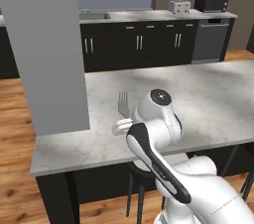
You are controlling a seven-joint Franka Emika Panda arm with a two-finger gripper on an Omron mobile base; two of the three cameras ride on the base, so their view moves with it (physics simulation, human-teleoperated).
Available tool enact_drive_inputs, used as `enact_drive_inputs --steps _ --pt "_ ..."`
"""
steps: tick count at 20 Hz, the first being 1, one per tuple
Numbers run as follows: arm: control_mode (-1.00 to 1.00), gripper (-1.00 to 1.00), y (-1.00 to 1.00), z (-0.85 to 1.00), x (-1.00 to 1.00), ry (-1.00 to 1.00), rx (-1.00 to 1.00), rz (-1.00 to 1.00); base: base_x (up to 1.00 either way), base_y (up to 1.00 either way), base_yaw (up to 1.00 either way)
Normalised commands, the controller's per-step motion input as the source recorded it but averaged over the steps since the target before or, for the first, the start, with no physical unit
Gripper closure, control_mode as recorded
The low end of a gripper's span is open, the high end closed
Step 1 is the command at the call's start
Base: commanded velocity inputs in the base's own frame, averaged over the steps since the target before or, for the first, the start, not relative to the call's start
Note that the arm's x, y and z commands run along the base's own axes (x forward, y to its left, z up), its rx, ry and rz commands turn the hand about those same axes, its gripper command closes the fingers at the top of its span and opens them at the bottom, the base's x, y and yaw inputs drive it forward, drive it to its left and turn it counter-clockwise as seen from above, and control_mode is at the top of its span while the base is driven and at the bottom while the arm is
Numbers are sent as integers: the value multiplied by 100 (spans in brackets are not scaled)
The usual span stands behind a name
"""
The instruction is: Take the fork and place it on the left side of the plate. Then take the spoon and place it on the right side of the plate. Make sure they're directly next to the plate.
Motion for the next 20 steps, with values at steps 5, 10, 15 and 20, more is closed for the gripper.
enact_drive_inputs --steps 5,10,15,20 --pt "-100 100 -7 -41 43 6 -1 4 0 0 0" --pt "-100 100 -23 -18 45 11 0 1 0 0 0" --pt "-100 100 0 -9 39 13 -1 0 0 0 0" --pt "-100 100 1 -19 38 11 -4 -1 0 0 0"
